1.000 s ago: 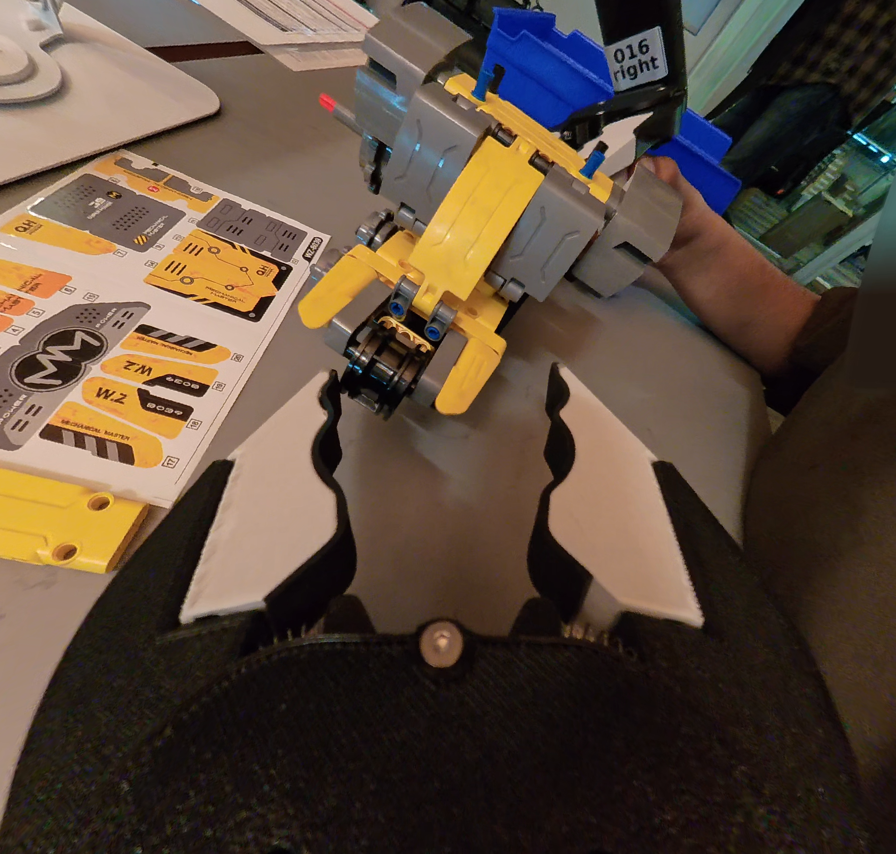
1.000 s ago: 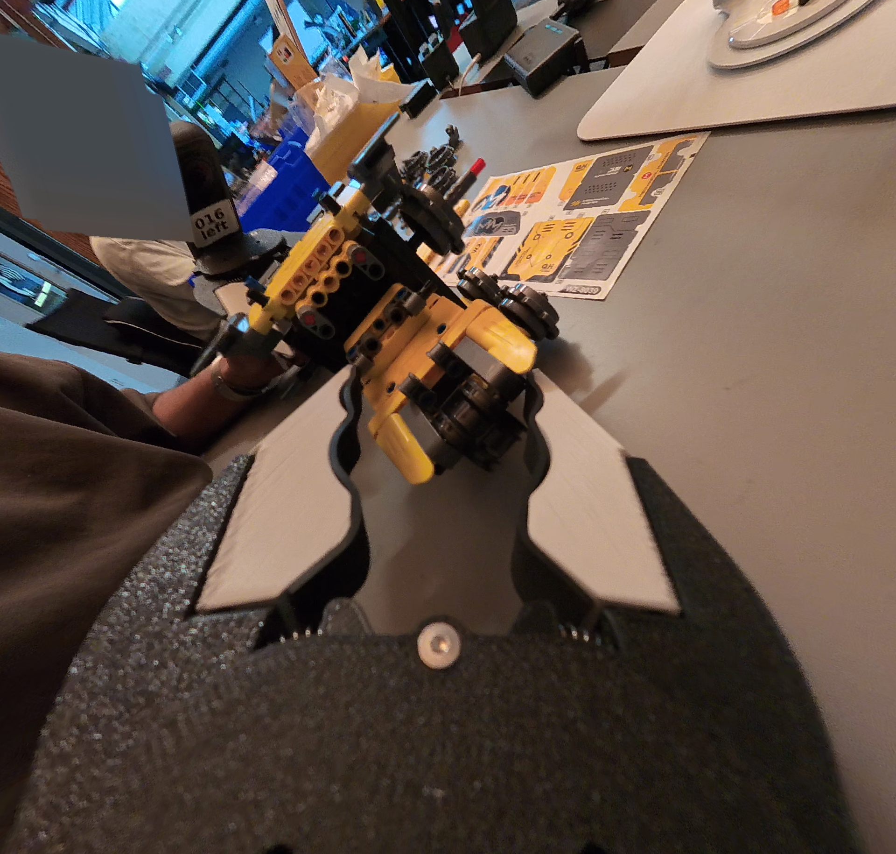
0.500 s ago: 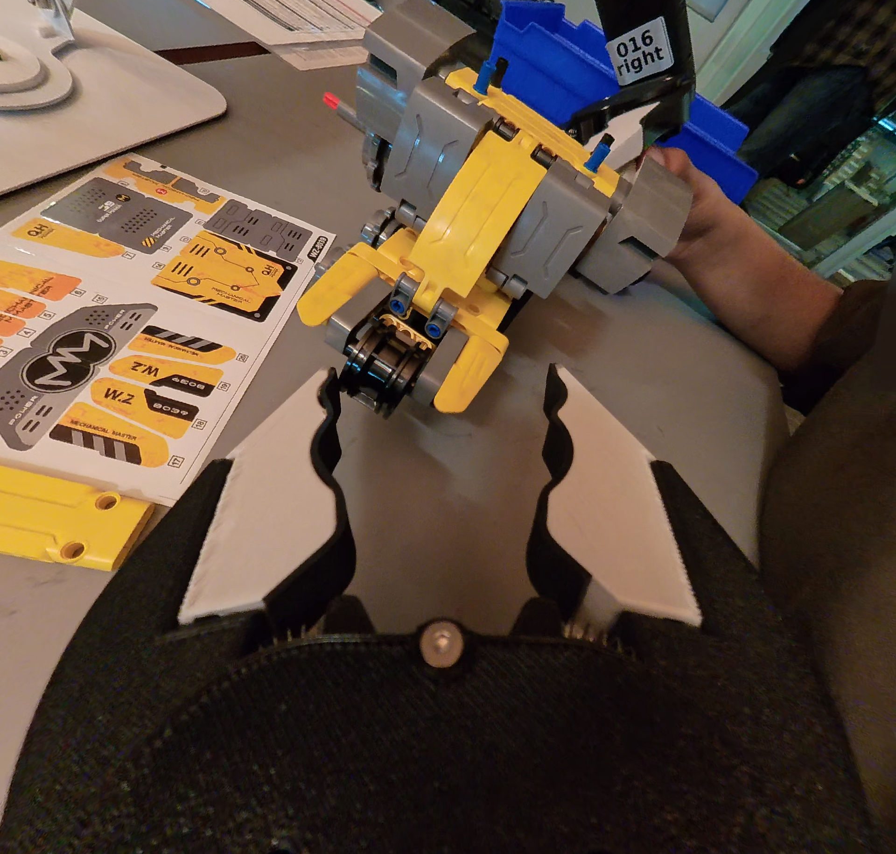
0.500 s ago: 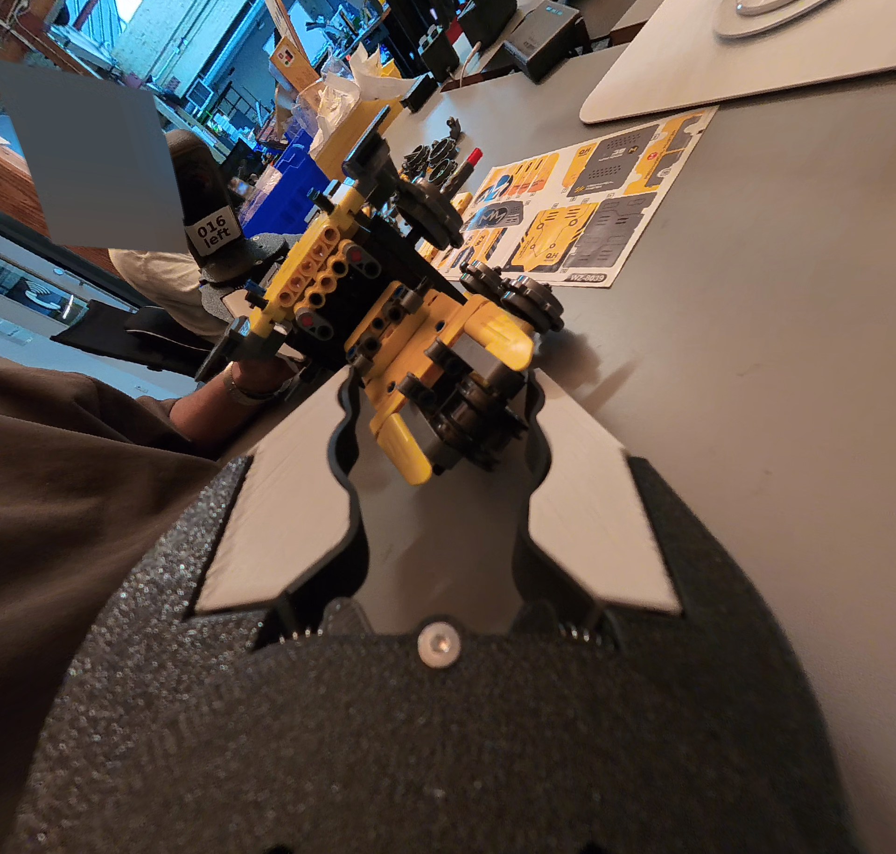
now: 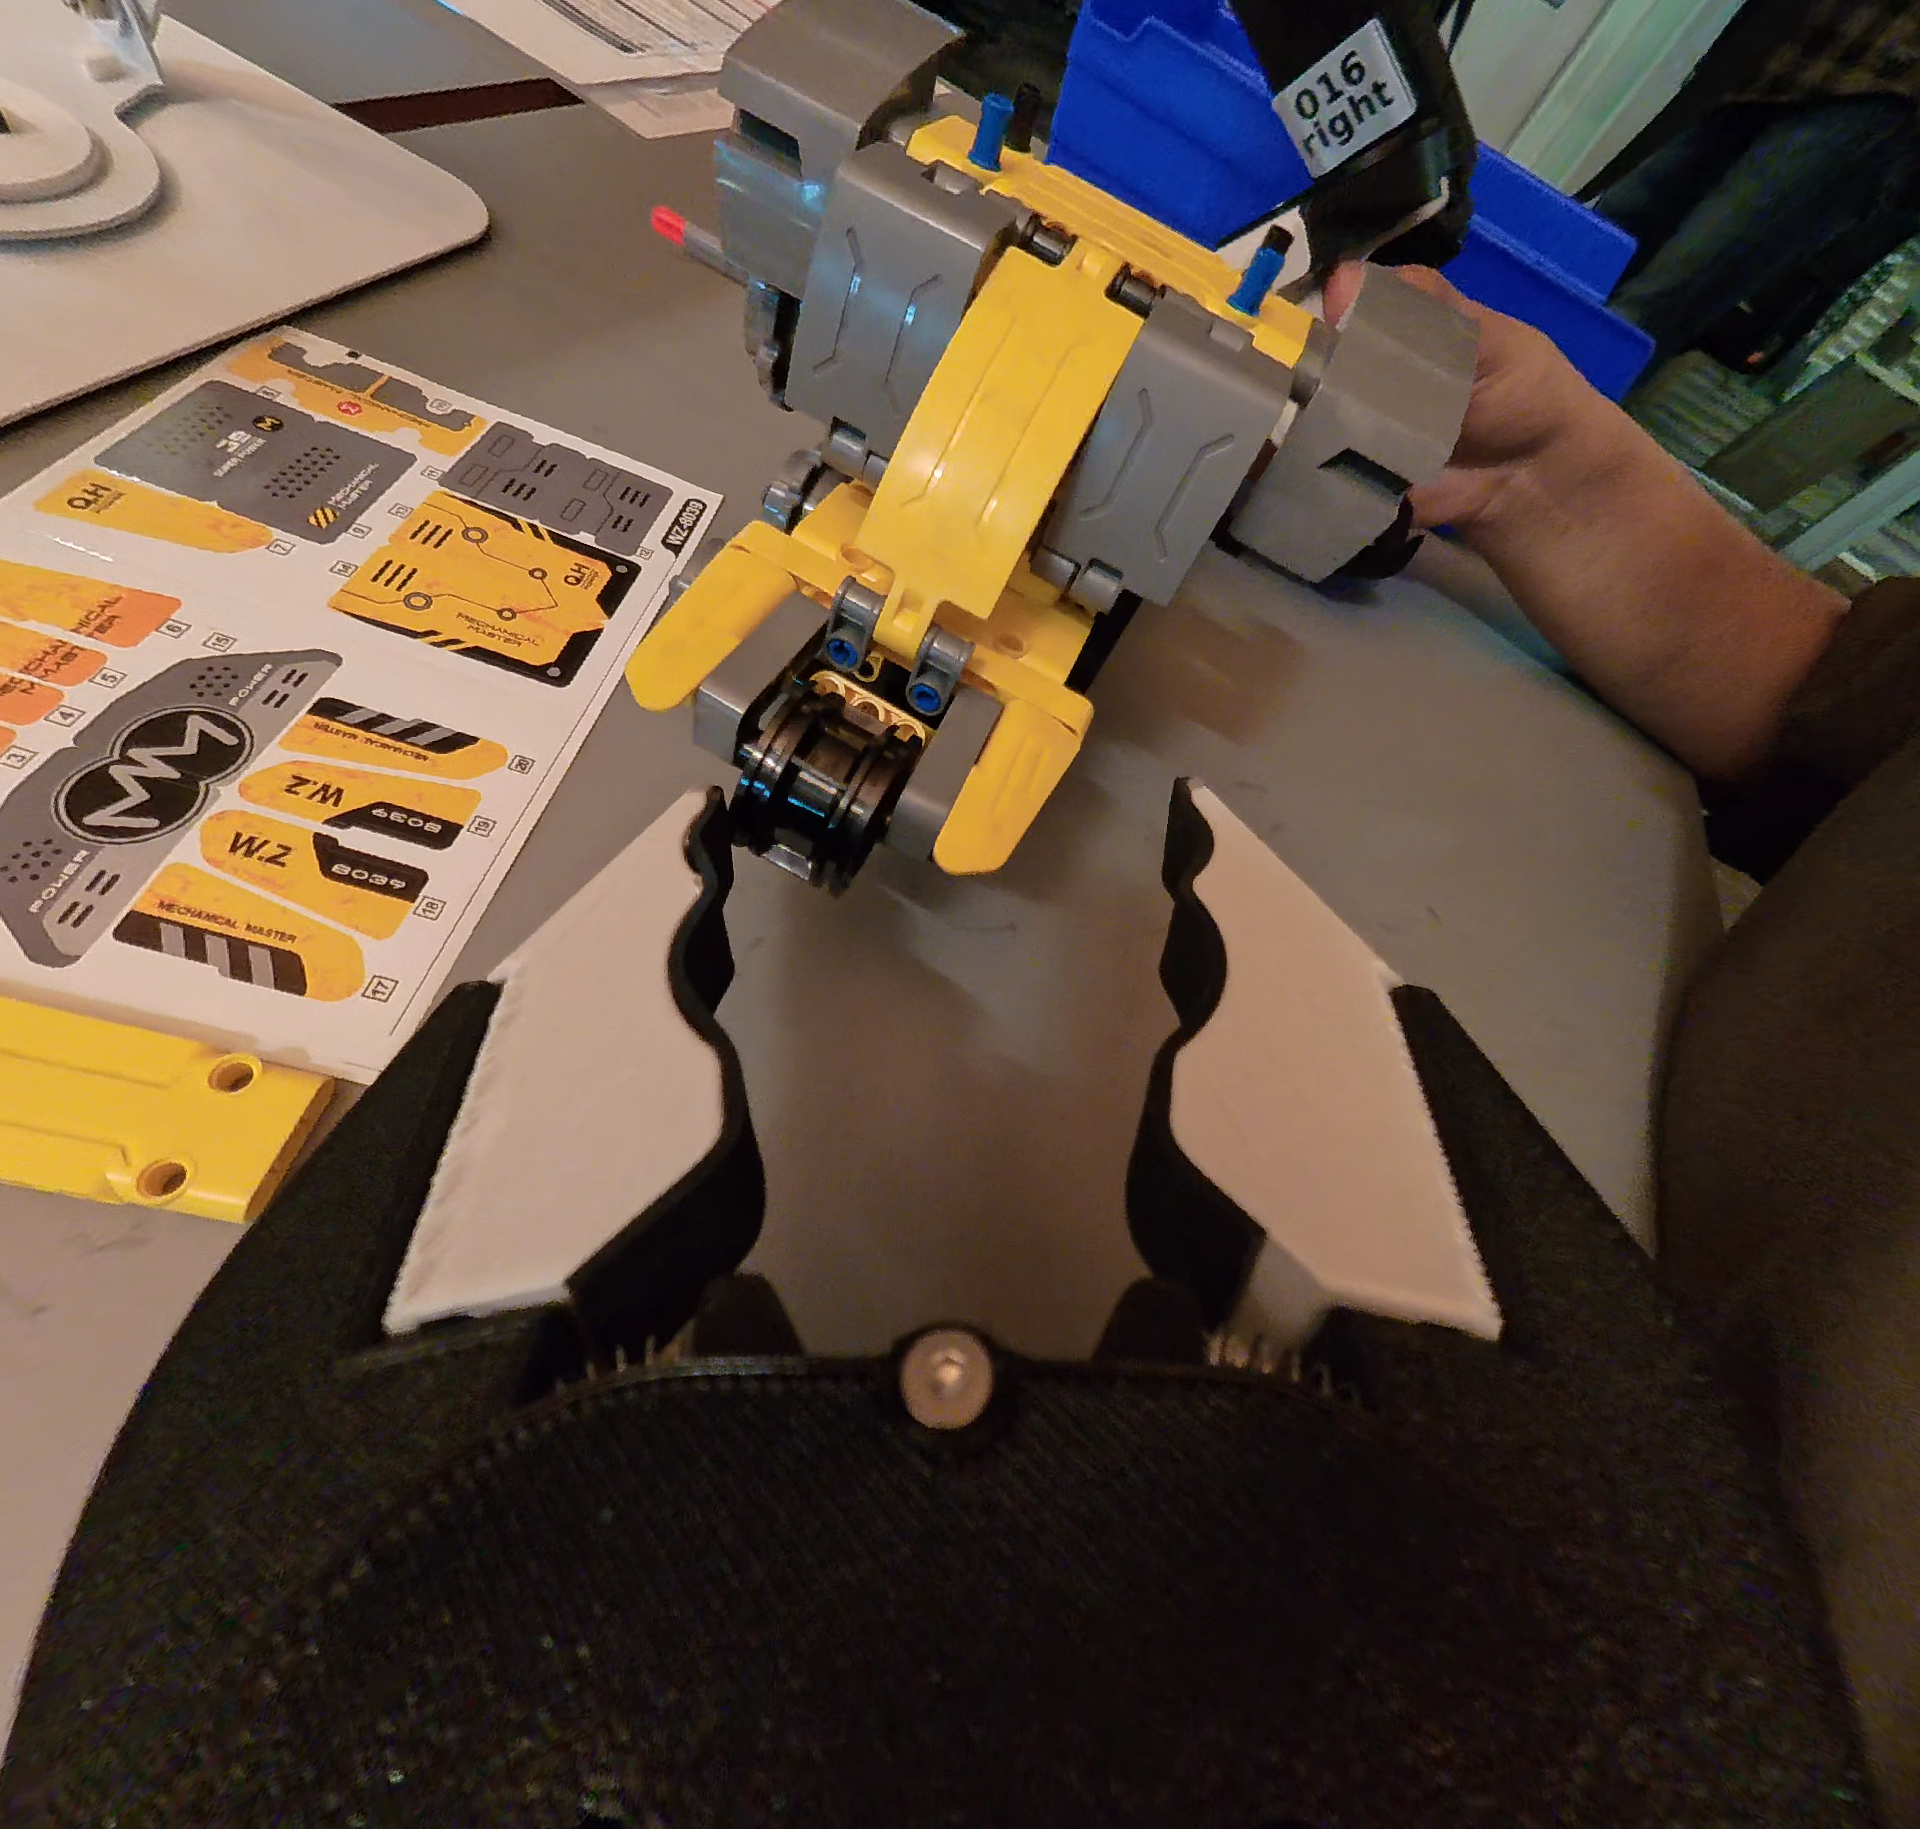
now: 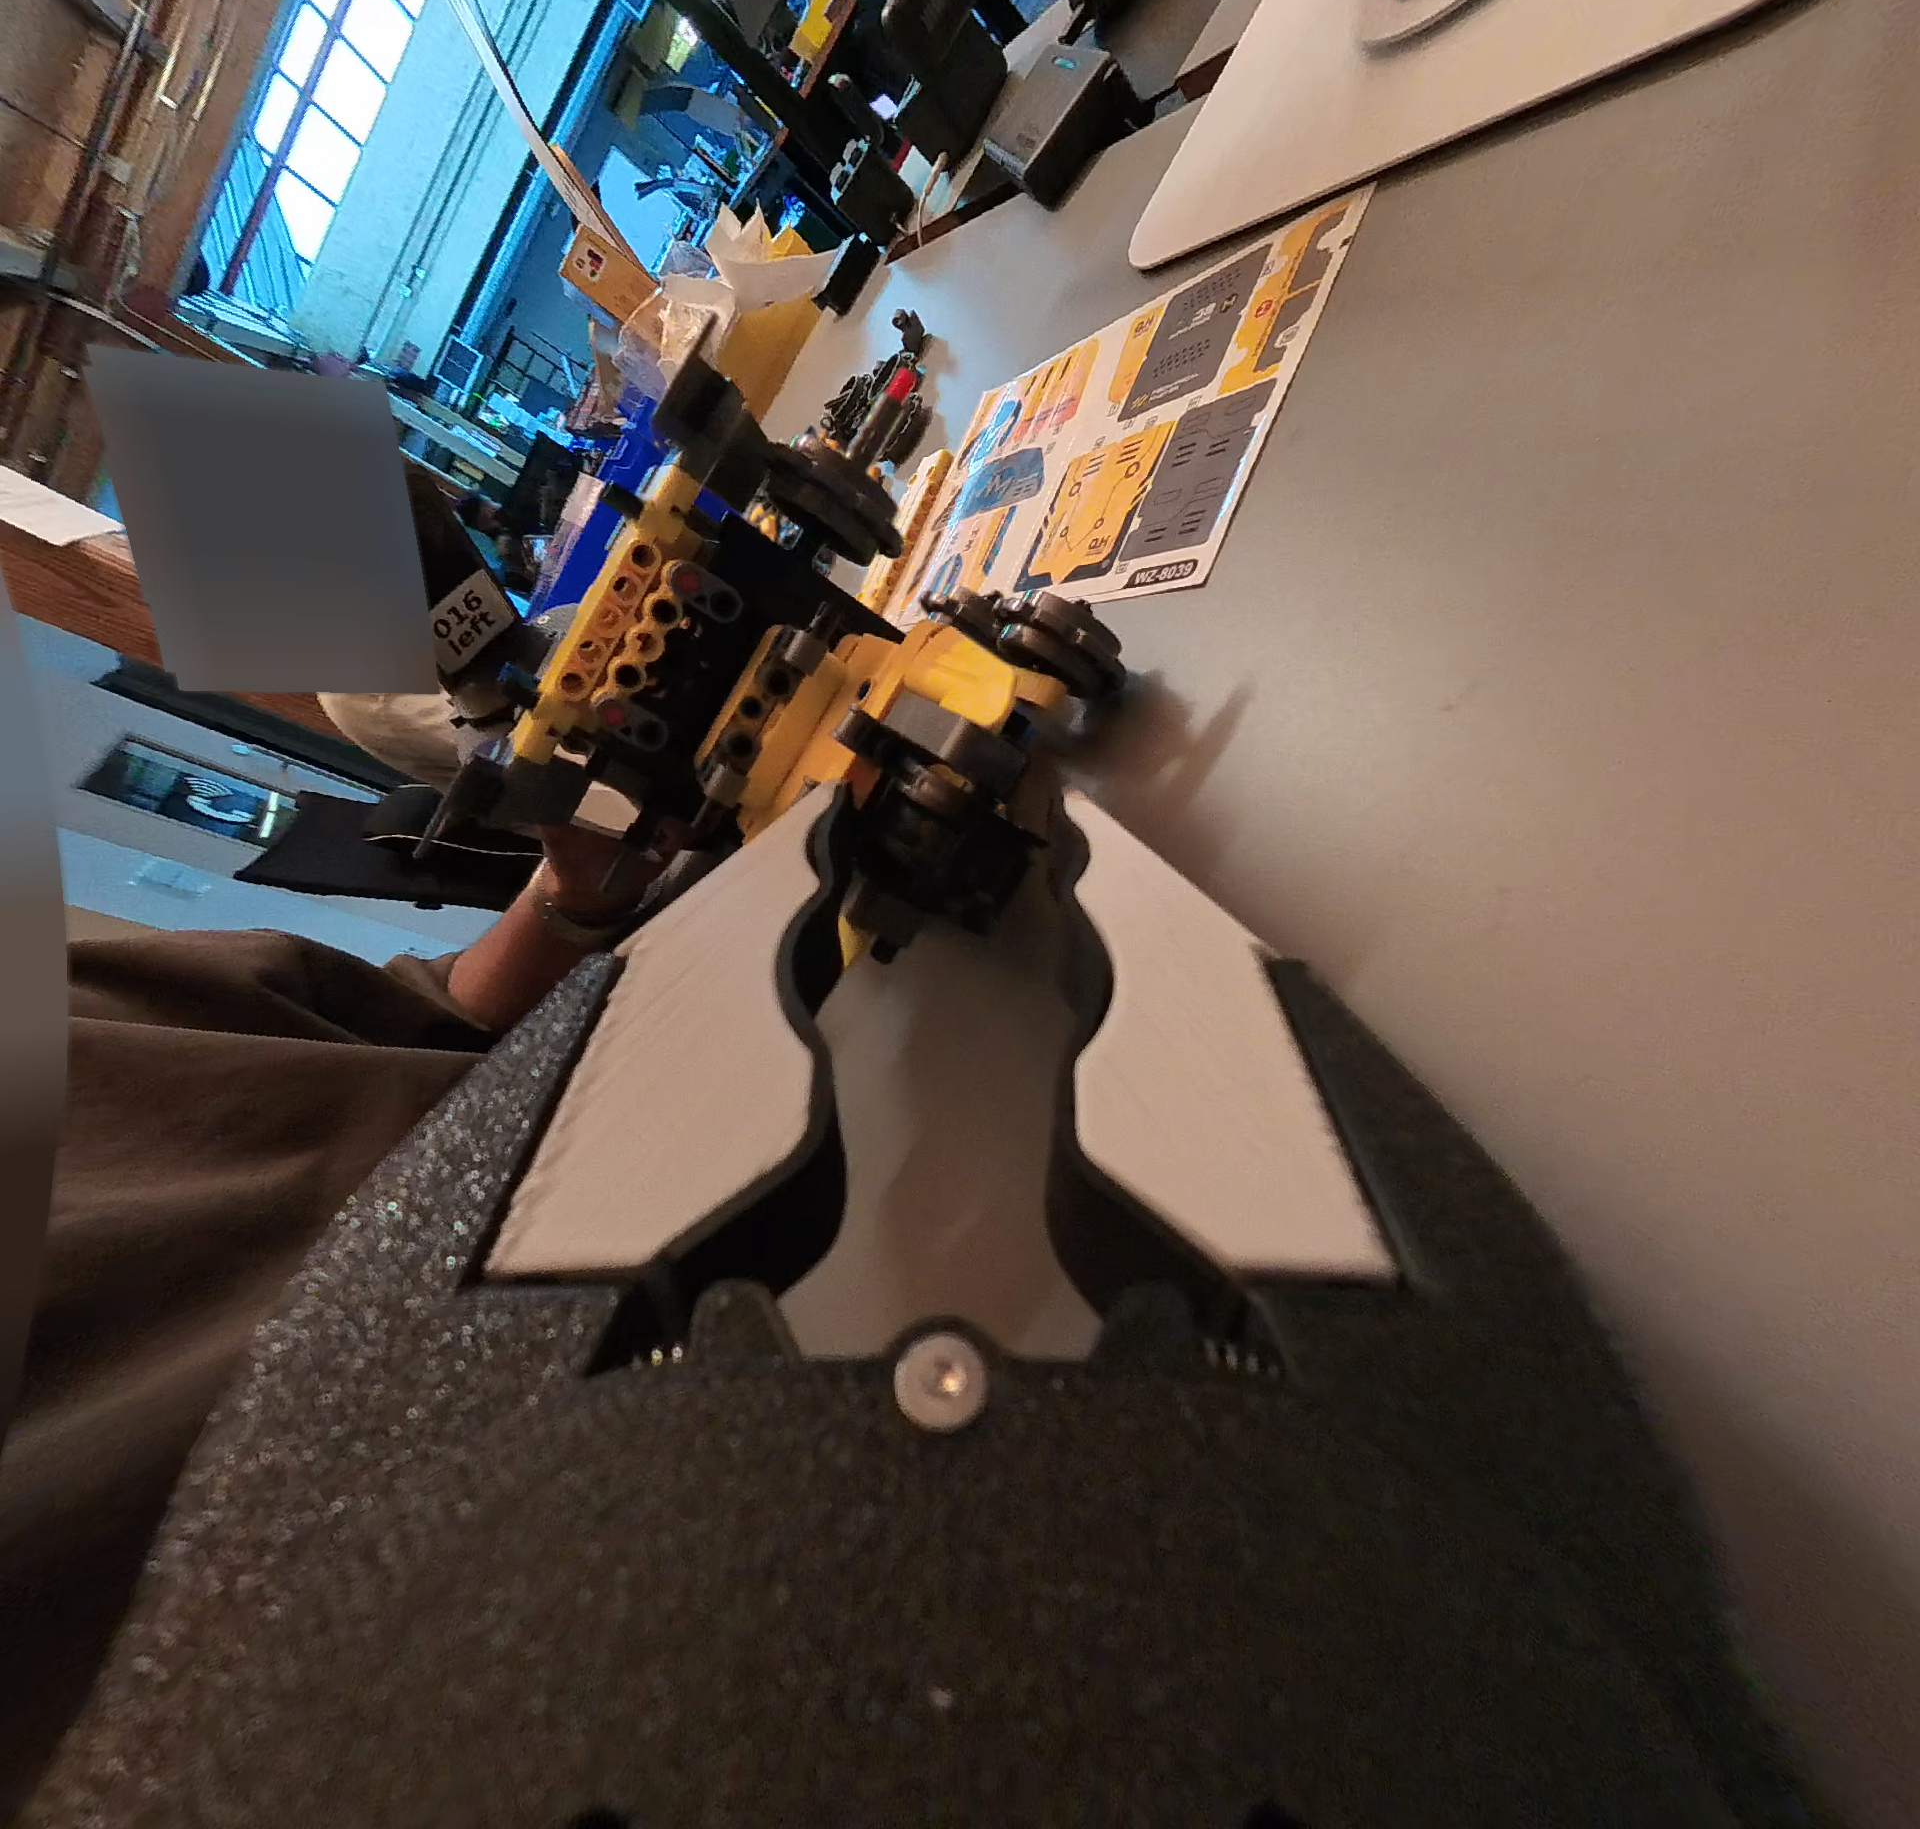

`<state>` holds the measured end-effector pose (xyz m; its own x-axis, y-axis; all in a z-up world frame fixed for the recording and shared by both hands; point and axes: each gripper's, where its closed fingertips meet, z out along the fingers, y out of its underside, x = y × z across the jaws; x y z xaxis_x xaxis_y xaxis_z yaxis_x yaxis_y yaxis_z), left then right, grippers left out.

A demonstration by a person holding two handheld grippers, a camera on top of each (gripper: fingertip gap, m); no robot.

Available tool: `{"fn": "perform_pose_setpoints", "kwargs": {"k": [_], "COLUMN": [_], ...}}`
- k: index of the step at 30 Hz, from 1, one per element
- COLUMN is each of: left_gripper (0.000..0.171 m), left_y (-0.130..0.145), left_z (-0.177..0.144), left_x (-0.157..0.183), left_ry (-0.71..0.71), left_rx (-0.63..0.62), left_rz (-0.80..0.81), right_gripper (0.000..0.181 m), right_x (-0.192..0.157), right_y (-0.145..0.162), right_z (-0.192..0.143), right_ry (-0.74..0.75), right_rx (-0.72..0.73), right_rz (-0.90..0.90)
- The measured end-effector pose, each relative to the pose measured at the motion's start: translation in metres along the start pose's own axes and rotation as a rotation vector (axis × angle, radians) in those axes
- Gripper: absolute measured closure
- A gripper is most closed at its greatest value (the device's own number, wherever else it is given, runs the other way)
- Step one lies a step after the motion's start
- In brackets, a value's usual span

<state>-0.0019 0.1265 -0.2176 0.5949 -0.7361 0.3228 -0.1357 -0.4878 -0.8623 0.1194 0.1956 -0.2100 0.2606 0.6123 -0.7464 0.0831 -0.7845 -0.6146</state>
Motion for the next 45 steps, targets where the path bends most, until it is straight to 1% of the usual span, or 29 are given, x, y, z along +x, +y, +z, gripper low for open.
{"fn": "perform_pose_setpoints", "kwargs": {"k": [3,5,7,8,15,19,22,28,34,40,45], "left_gripper": [0.092,0.097,0.11,0.11,0.111,0.111,0.111,0.111,0.111,0.109,0.103], "left_y": [0.0,0.0,0.0,0.0,0.0,0.001,0.003,0.009,0.012,0.005,-0.001], "left_z": [0.0,0.0,0.0,0.001,0.0,0.0,0.001,0.003,0.002,0.0,-0.003], "left_x": [-0.001,-0.004,-0.009,-0.01,-0.009,-0.006,0.0,0.011,0.019,0.021,0.02], "left_ry": [-0.007,-0.024,-0.062,-0.065,-0.054,-0.029,-0.016,-0.012,0.036,0.07,0.072], "left_rx": [0.0,-0.002,-0.002,-0.003,-0.002,-0.007,-0.024,-0.087,-0.123,-0.078,-0.043], "left_rz": [-0.001,-0.005,-0.012,-0.013,-0.017,-0.019,-0.008,0.064,0.057,0.021,0.009], "right_gripper": [0.146,0.146,0.146,0.146,0.146,0.146,0.146,0.146,0.146,0.147,0.142], "right_x": [-0.001,-0.001,-0.001,-0.001,-0.002,-0.006,-0.008,-0.013,-0.017,-0.015,-0.014], "right_y": [0.001,0.001,0.002,0.002,0.004,0.01,0.016,0.028,0.034,0.029,0.027], "right_z": [0.0,0.0,0.0,0.0,-0.001,-0.005,-0.009,-0.02,-0.024,-0.023,-0.024], "right_ry": [-0.013,-0.013,-0.006,-0.001,-0.002,0.004,0.017,-0.003,0.016,0.025,0.03], "right_rx": [-0.004,-0.008,-0.014,-0.017,-0.035,-0.088,-0.128,-0.198,-0.238,-0.206,-0.195], "right_rz": [0.018,0.018,0.01,0.005,0.015,-0.019,-0.056,-0.056,-0.108,-0.111,-0.112]}}
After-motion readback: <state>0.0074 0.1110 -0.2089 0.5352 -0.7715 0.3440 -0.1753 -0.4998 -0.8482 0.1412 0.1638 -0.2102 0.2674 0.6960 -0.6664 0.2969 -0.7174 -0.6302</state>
